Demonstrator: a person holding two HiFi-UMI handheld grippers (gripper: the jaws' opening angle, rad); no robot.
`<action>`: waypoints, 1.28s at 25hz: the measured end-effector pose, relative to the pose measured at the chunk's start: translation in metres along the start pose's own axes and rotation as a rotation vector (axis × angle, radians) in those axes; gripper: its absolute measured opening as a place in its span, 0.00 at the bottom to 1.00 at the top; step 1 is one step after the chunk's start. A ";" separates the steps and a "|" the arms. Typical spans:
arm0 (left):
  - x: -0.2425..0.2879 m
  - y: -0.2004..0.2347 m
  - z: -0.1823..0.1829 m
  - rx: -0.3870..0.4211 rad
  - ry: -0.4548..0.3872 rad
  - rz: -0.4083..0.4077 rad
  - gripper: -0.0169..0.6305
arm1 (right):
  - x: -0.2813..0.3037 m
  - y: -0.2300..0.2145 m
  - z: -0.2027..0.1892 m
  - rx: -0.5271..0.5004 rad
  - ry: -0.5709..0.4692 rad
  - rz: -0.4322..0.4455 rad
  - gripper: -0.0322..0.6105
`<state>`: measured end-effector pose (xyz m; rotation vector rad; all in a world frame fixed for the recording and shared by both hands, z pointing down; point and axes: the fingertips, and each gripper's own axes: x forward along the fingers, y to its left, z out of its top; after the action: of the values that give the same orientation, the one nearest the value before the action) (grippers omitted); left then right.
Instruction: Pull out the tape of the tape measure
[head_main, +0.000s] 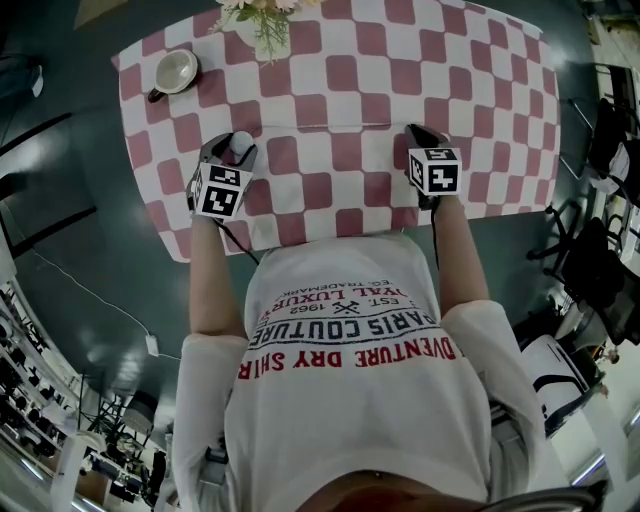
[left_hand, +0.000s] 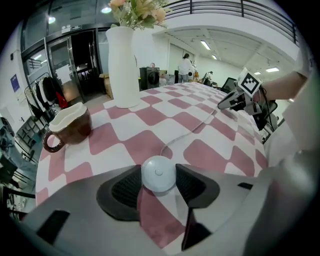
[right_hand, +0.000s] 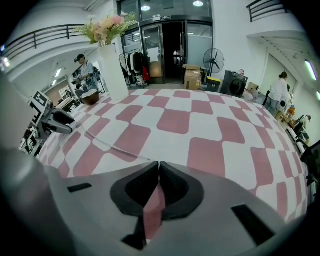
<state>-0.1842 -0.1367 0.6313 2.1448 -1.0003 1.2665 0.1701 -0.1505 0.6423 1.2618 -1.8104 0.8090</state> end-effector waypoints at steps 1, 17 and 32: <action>0.000 0.000 0.000 -0.005 -0.011 0.000 0.38 | 0.000 0.001 0.000 0.006 0.000 0.003 0.10; -0.034 -0.001 0.031 -0.068 -0.191 0.065 0.52 | -0.036 0.021 0.035 -0.036 -0.187 -0.053 0.33; -0.135 -0.005 0.098 -0.084 -0.483 0.165 0.09 | -0.130 0.071 0.115 -0.121 -0.535 0.054 0.10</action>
<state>-0.1684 -0.1528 0.4656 2.3947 -1.4191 0.7618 0.1037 -0.1647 0.4681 1.4460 -2.2813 0.3985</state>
